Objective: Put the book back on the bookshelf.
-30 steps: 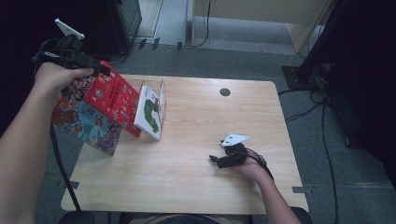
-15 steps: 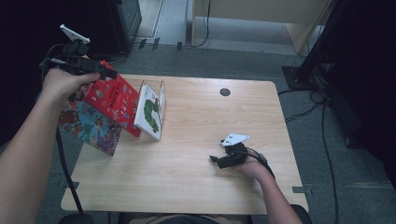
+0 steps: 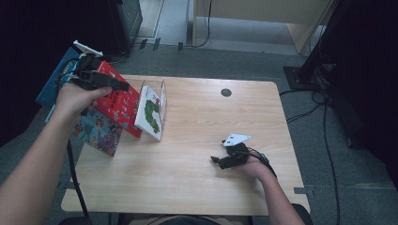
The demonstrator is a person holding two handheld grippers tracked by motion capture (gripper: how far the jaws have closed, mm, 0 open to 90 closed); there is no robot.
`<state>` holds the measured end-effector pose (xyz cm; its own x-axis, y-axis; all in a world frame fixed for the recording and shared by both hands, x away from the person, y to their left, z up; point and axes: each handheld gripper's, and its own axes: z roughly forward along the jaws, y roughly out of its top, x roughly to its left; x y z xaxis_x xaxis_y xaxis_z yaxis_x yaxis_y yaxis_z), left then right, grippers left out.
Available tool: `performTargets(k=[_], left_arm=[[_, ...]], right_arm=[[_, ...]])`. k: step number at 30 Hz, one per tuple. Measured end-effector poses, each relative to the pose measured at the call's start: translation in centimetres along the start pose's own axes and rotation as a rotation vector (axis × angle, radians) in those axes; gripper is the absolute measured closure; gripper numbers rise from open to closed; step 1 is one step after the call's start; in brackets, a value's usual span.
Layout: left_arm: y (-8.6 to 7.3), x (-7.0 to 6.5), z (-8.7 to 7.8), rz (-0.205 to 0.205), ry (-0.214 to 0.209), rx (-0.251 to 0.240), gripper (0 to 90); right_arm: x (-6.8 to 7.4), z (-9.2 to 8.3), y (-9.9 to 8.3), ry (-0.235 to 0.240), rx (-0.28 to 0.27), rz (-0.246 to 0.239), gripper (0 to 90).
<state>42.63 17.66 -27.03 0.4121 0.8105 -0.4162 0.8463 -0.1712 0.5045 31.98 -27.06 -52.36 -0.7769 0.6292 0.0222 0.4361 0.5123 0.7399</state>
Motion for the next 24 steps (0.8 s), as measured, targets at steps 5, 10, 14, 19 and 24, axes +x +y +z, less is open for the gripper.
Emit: performTargets(k=[5,10,14,19,24], left_arm=[[-1.0,-1.1,0.7,0.010,-0.043,0.000,40.8],[-2.3,-2.2,1.8,0.047,-0.041,0.004,40.5],[-3.5,-2.8,3.1,0.063,-0.054,-0.016,40.6],[-5.6,-3.2,5.4,0.070,-0.071,-0.016,40.7],[-7.1,-3.5,7.1,0.076,-0.103,-0.001,40.7]], right_arm=[[0.0,0.0,0.0,0.002,0.002,-0.003,15.1],[-0.1,0.0,0.0,0.003,0.002,-0.004,15.1],[0.0,0.0,0.0,0.002,0.002,-0.004,15.0],[0.0,0.0,0.0,0.003,0.002,-0.004,15.0],[0.0,0.0,0.0,0.003,0.000,-0.004,15.0]])
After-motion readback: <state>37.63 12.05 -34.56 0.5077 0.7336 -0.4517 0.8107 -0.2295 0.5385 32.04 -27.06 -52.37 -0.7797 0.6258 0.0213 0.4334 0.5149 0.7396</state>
